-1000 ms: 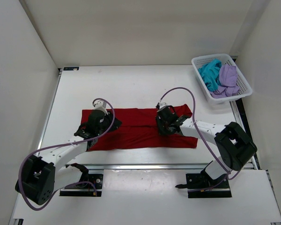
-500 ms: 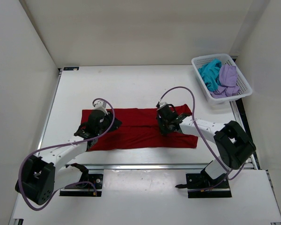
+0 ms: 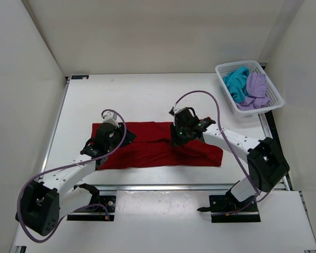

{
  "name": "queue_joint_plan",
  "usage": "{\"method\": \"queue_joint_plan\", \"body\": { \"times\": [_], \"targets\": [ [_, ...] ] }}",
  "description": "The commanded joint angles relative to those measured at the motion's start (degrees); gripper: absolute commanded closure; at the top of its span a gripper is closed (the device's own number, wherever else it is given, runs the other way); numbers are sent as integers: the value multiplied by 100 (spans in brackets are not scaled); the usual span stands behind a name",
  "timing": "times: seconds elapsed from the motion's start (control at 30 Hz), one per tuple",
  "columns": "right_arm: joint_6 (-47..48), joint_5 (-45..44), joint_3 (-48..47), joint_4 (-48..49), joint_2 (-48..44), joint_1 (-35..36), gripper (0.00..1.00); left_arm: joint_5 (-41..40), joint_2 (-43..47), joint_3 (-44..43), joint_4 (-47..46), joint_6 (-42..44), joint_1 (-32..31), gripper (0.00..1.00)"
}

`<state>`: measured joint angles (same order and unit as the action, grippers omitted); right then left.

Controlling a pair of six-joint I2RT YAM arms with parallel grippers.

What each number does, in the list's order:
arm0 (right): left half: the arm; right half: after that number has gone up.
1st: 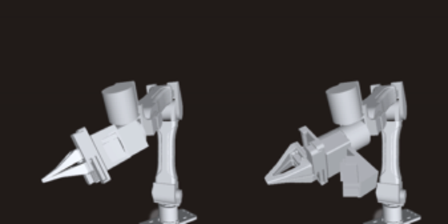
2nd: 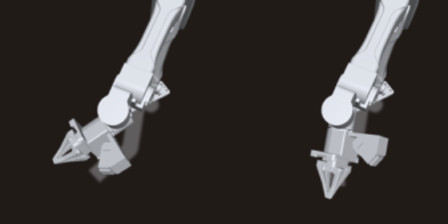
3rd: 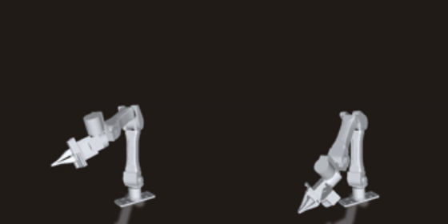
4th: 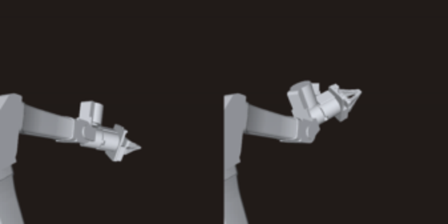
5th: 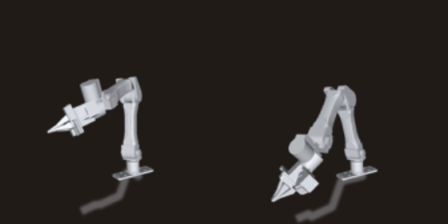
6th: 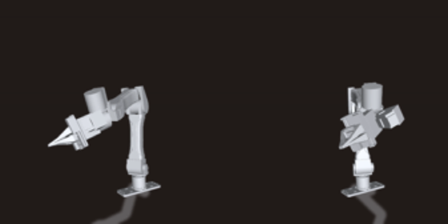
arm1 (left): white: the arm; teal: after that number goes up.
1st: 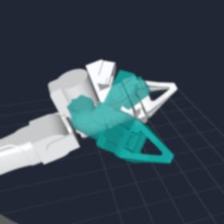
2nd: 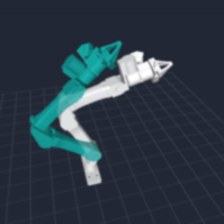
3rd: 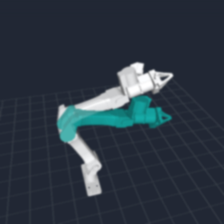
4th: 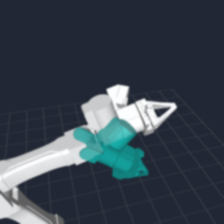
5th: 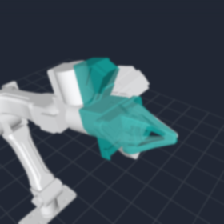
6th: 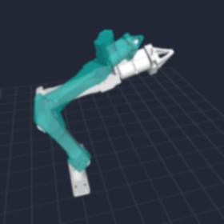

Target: Fold and stack the t-shirts

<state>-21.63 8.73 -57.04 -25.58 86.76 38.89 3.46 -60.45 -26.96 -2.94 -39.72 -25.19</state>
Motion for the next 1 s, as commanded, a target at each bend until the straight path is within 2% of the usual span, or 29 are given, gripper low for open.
{"method": "queue_joint_plan", "body": {
  "times": [0.0,0.37,0.47,0.53,0.63,0.7,0.8,0.83,0.97],
  "targets": [
    [-8,436,-422,-149,165,153,100,137,252,-178,127,0,128,64],
    [-192,990,-273,44,411,171,100,322,454,-81,197,-35,401,65],
    [-201,1008,-221,106,368,136,91,331,472,-46,224,26,471,65],
    [-114,990,-229,89,298,66,78,339,516,15,224,8,515,64],
    [-43,885,-168,71,-9,-214,75,409,481,112,189,-9,594,64],
    [-43,946,-80,167,-404,-575,77,374,420,95,145,-9,568,64],
    [-140,964,201,561,-668,-1356,91,269,218,-28,22,-35,436,64],
    [-201,920,289,720,-643,-1732,99,251,52,-63,-74,-61,384,64],
    [-281,428,369,1126,-284,-2648,100,277,-765,-537,-312,-79,348,63]
  ]
}}
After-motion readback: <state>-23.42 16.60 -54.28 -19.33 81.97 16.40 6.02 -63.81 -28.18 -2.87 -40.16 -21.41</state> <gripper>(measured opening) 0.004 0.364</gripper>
